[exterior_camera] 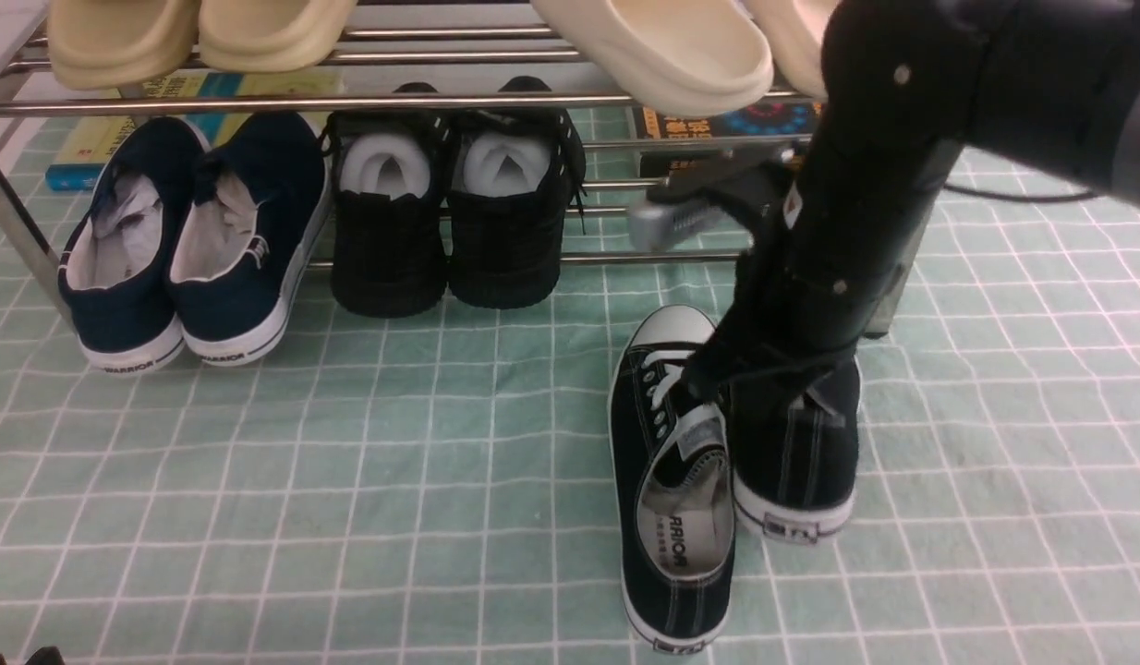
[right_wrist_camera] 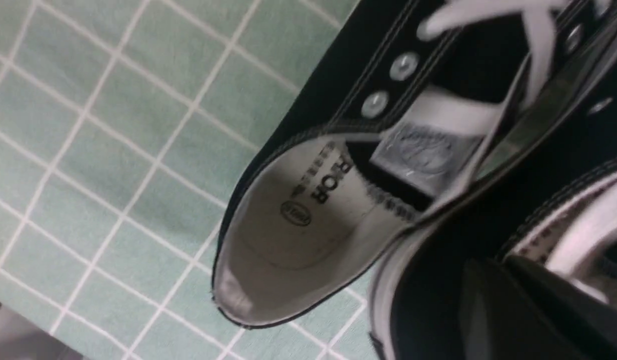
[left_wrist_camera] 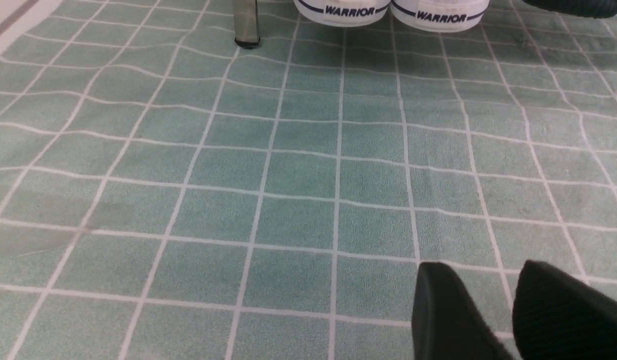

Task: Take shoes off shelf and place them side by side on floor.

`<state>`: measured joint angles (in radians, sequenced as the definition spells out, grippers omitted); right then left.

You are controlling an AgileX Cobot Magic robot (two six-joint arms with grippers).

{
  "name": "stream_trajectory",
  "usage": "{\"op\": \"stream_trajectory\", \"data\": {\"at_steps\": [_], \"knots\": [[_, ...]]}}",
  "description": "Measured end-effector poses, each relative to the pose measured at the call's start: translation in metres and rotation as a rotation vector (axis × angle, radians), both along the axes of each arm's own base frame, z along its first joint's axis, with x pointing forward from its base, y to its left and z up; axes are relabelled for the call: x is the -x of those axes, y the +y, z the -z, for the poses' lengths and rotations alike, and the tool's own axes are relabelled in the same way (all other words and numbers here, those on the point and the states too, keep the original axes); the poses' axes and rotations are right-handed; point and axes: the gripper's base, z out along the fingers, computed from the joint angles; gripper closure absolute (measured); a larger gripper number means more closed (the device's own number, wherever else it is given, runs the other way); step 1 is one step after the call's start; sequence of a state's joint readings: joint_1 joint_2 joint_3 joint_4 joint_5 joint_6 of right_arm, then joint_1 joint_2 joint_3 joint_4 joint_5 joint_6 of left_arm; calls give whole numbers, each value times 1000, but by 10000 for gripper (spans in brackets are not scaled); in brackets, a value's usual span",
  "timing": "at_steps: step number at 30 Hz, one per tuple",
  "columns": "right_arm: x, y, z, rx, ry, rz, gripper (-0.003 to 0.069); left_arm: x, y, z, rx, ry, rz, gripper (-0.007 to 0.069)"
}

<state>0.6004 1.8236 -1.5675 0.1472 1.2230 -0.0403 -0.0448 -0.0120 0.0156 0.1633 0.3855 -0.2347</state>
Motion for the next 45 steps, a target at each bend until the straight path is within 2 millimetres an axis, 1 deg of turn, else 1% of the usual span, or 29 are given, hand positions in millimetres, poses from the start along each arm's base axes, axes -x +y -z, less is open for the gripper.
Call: {"op": "stream_trajectory", "data": {"at_steps": [1, 3, 9, 16, 18, 22, 24, 25, 27, 29, 31, 33, 34, 35, 36, 37, 38, 40, 41, 42, 44, 45], "knots": [[5, 1, 8, 27, 16, -15, 638, 0, 0, 0, 0, 0, 0, 383], [10, 1, 18, 62, 31, -32, 636, 0, 0, 0, 0, 0, 0, 383], [17, -3, 33, 109, 64, -43, 633, 0, 0, 0, 0, 0, 0, 383], [19, -3, 37, 106, 84, -32, 620, 0, 0, 0, 0, 0, 0, 383], [20, -2, 36, 92, 99, -5, 606, 0, 0, 0, 0, 0, 0, 383], [22, 1, 36, 70, 127, 50, 510, 0, 0, 0, 0, 0, 0, 383], [22, 2, 36, 68, 128, 52, 480, 0, 0, 0, 0, 0, 0, 383], [22, 2, 34, 61, 127, 57, 438, 0, 0, 0, 0, 0, 0, 383], [24, 2, 24, 38, 108, 57, 384, 0, 0, 0, 0, 0, 0, 383], [29, -1, 7, 0, 76, 58, 360, 0, 0, 0, 0, 0, 0, 383], [33, -4, -5, -21, 48, 57, 358, 0, 0, 0, 0, 0, 0, 383], [43, -13, -29, -52, -16, 53, 375, 0, 0, 0, 0, 0, 0, 383], [45, -15, -34, -56, -31, 52, 384, 0, 0, 0, 0, 0, 0, 383], [50, -20, -46, -66, -69, 49, 405, 0, 0, 0, 0, 0, 0, 383], [60, -31, -68, -84, -139, 46, 452, 0, 0, 0, 0, 0, 0, 383], [62, -32, -71, -89, -145, 46, 452, 0, 0, 0, 0, 0, 0, 383], [72, -41, -87, -107, -197, 46, 501, 0, 0, 0, 0, 0, 0, 383], [89, -56, -106, -134, -264, 47, 556, 0, 0, 0, 0, 0, 0, 383], [99, -64, -111, -142, -281, 50, 591, 0, 0, 0, 0, 0, 0, 383], [103, -68, -115, -149, -292, 52, 602, 0, 0, 0, 0, 0, 0, 383], [132, -90, -123, -174, -331, 70, 663, 0, 0, 0, 0, 0, 0, 383], [143, -99, -123, -180, -340, 74, 671, 0, 0, 0, 0, 0, 0, 383]]}}
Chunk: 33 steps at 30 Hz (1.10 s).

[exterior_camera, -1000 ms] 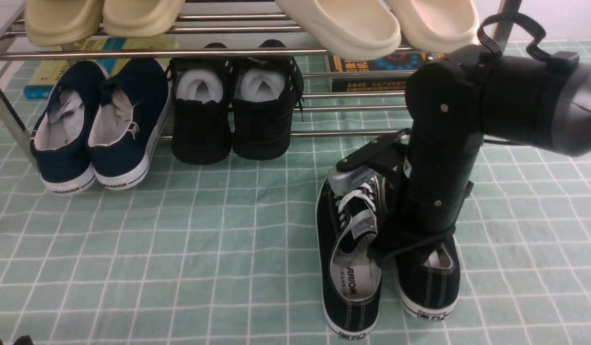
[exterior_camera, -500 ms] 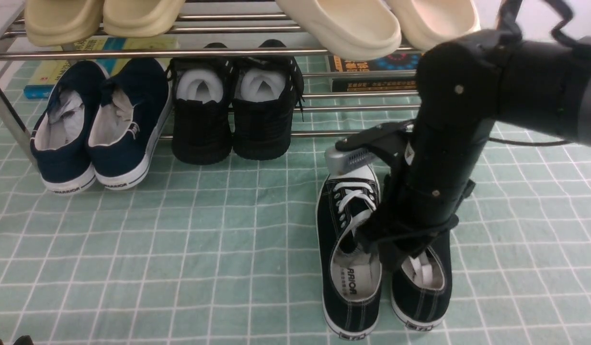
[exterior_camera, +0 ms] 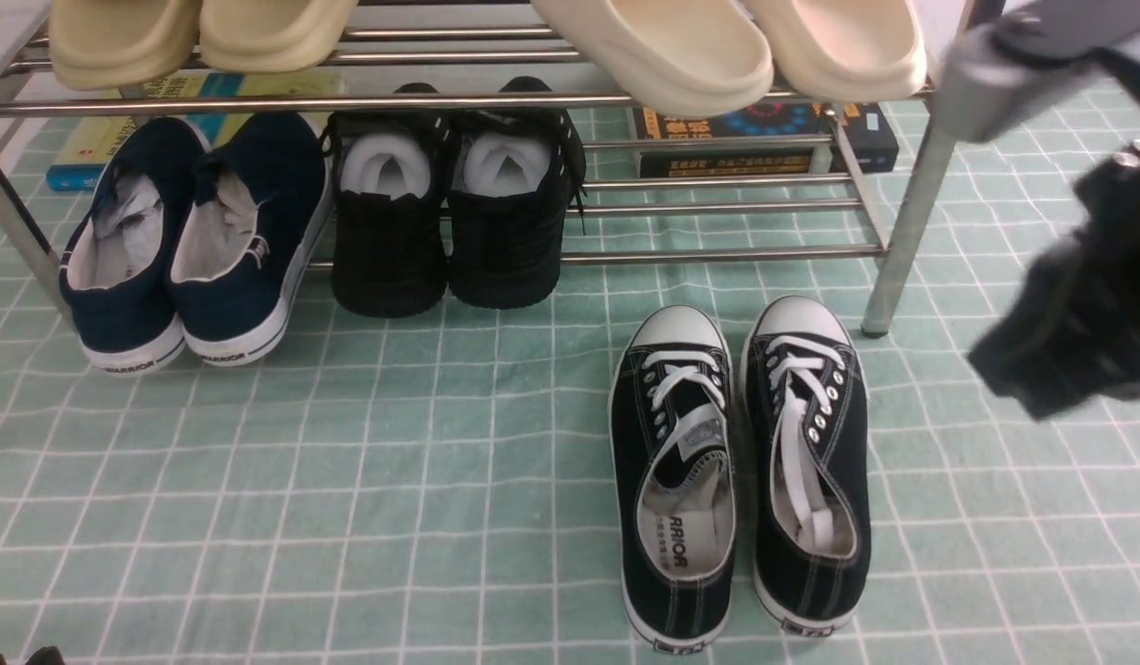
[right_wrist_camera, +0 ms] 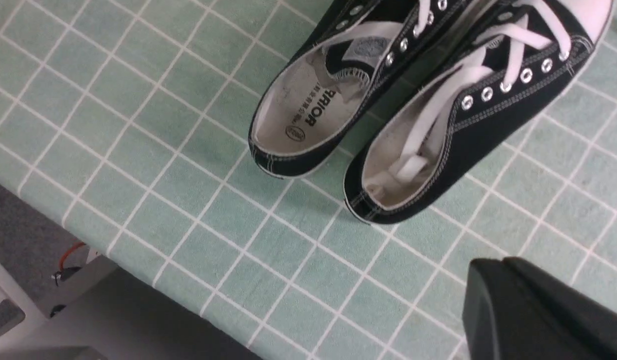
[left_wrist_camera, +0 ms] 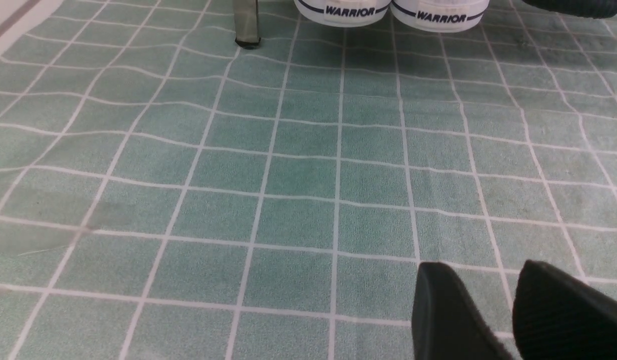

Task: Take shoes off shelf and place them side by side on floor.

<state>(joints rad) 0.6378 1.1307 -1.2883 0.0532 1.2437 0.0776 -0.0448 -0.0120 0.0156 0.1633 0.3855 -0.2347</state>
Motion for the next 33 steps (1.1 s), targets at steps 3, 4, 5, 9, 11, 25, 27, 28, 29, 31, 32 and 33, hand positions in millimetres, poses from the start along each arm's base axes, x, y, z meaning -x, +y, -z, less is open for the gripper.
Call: {"op": "stream_trajectory", "data": {"at_steps": [3, 4, 5, 9, 11, 25, 27, 28, 29, 31, 32, 33], "knots": [[29, -22, 8, -40, -51, 12, 674, 0, 0, 0, 0, 0, 0, 383], [31, -24, 9, -44, -59, 13, 674, 0, 0, 0, 0, 0, 0, 383], [39, -30, 15, -71, -96, 15, 674, 0, 0, 0, 0, 0, 0, 383], [59, -46, 50, -176, -231, 28, 674, 0, 0, 0, 0, 0, 0, 383], [65, -51, 73, -240, -314, 36, 673, 0, 0, 0, 0, 0, 0, 383], [70, -56, 128, -389, -502, 56, 669, 0, 0, 0, 0, 0, 0, 383], [71, -56, 129, -382, -494, 56, 666, 0, 0, 0, 0, 0, 0, 383], [71, -56, 130, -380, -492, 55, 665, 0, 0, 0, 0, 0, 0, 383], [71, -56, 130, -377, -489, 55, 665, 0, 0, 0, 0, 0, 0, 383], [71, -56, 130, -375, -487, 54, 664, 0, 0, 0, 0, 0, 0, 383], [71, -56, 130, -375, -487, 54, 664, 0, 0, 0, 0, 0, 0, 383], [71, -56, 130, -375, -487, 54, 662, 0, 0, 0, 0, 0, 0, 383]]}}
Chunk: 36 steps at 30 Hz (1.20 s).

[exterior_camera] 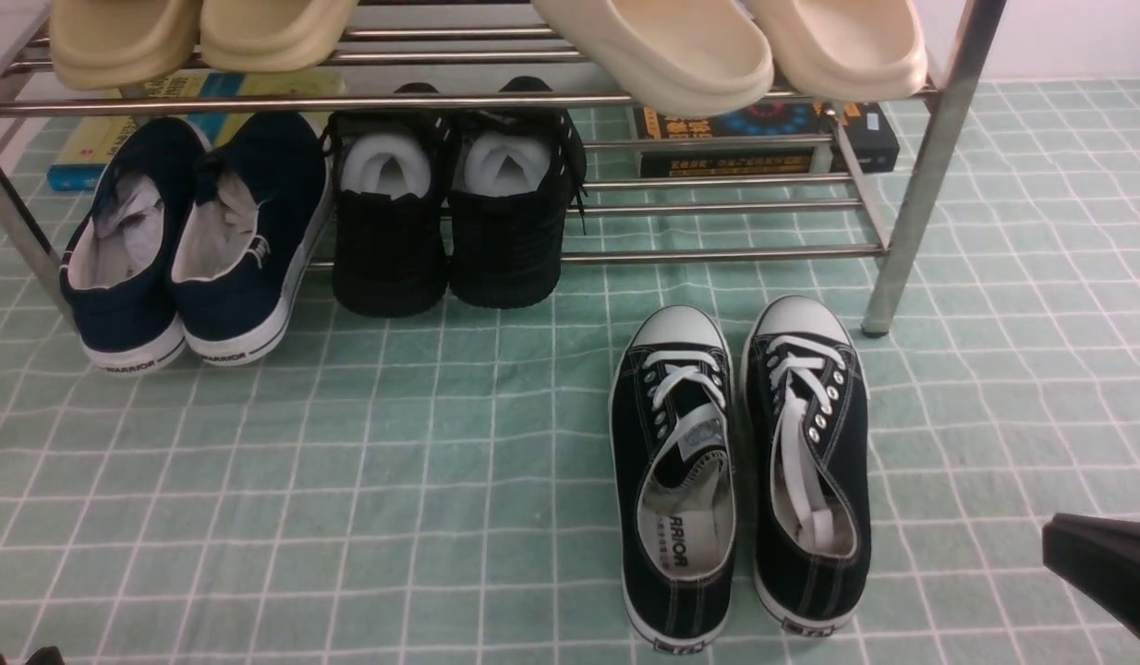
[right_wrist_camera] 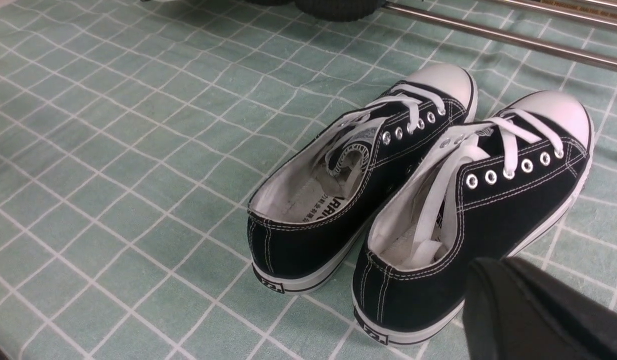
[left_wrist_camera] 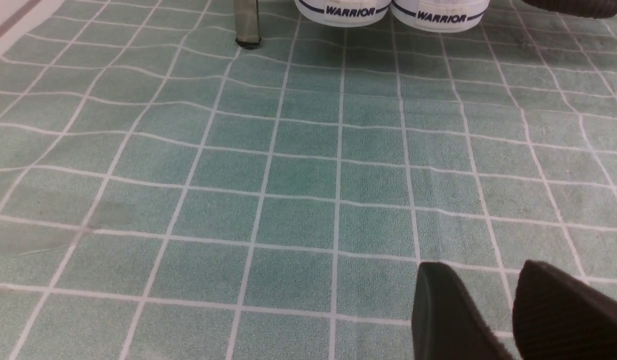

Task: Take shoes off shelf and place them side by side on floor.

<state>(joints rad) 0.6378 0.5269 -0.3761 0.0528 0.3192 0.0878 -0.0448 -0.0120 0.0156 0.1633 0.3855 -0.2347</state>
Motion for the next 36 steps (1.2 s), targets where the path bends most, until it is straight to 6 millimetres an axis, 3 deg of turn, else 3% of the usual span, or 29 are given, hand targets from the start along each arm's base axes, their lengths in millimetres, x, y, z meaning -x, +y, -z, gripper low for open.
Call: {"op": "stream_trajectory", "data": {"at_steps": [13, 18, 23, 29, 36], "knots": [[1, 0, 0, -1, -2, 0, 655, 0, 0, 0, 0, 0, 0, 383], [8, -9, 9, -16, -30, 21, 650, 0, 0, 0, 0, 0, 0, 383], [21, -30, 27, -50, -89, 149, 645, 0, 0, 0, 0, 0, 0, 383], [37, -55, 59, -79, -195, 424, 638, 0, 0, 0, 0, 0, 0, 383], [37, -62, 90, -25, -95, 557, 630, 0, 0, 0, 0, 0, 0, 383]]}}
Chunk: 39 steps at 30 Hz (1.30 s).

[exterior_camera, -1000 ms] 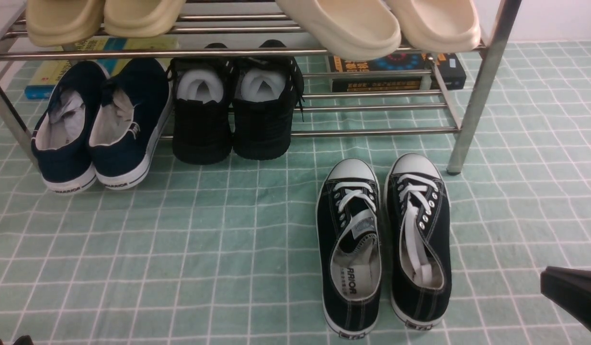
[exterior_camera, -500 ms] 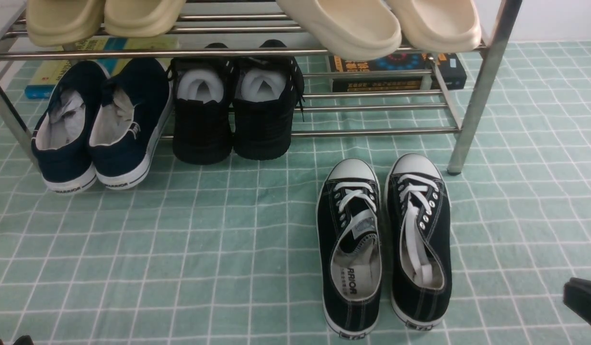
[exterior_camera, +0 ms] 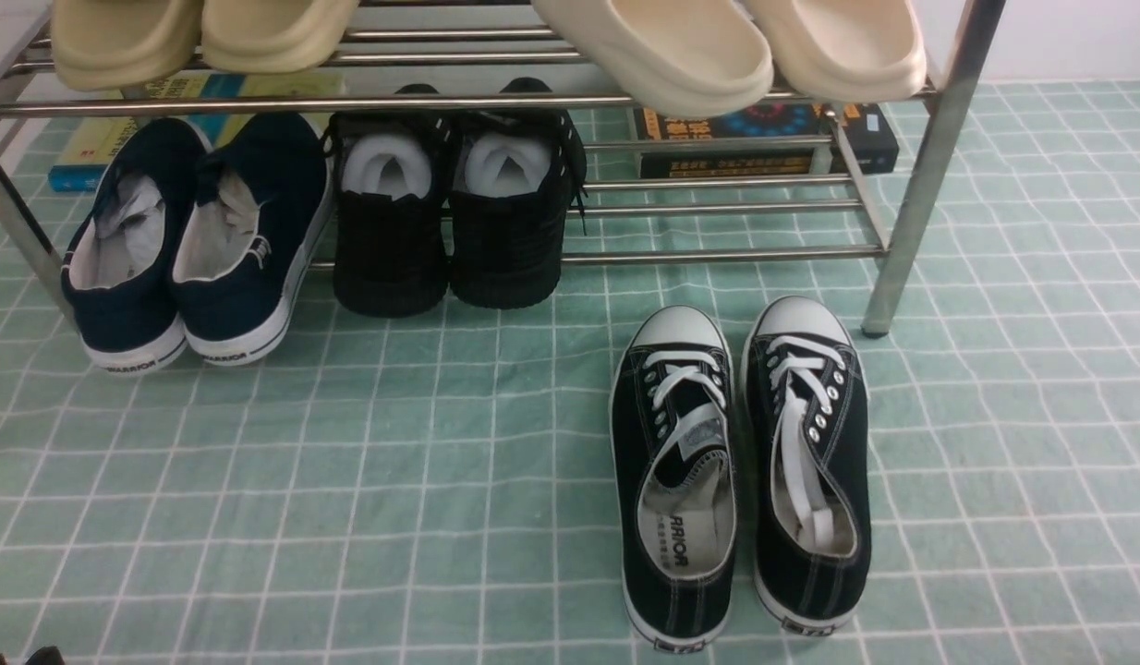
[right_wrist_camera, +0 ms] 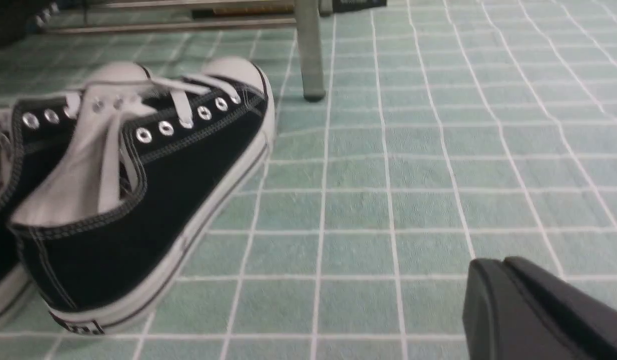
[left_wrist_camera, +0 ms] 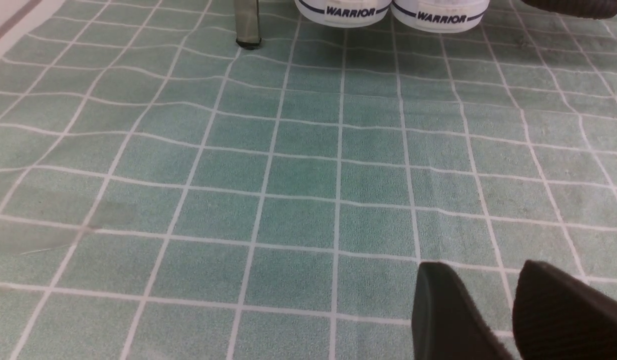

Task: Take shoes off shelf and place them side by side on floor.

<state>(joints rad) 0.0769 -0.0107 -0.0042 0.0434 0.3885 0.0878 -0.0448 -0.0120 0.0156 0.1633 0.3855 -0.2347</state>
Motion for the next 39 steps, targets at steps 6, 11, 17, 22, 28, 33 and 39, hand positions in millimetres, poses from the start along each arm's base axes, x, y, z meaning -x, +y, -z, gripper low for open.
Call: {"op": "stream_trajectory", "data": {"at_steps": [6, 11, 17, 22, 28, 33, 39], "knots": [[0, 0, 6, 8, 19, 5, 621, 0, 0, 0, 0, 0, 0, 383], [0, -1, 6, 30, 19, 7, 613, 0, 0, 0, 0, 0, 0, 383], [0, -4, 6, 50, 18, 48, 608, 0, 0, 0, 0, 0, 0, 383], [0, -7, 6, 50, 20, 105, 604, 0, 0, 0, 0, 0, 0, 383], [0, -8, 6, 50, 20, 130, 598, 0, 0, 0, 0, 0, 0, 383], [0, -8, 6, 50, 20, 129, 591, 0, 0, 0, 0, 0, 0, 383], [0, -8, 6, 50, 20, 129, 585, 0, 0, 0, 0, 0, 0, 383]]}}
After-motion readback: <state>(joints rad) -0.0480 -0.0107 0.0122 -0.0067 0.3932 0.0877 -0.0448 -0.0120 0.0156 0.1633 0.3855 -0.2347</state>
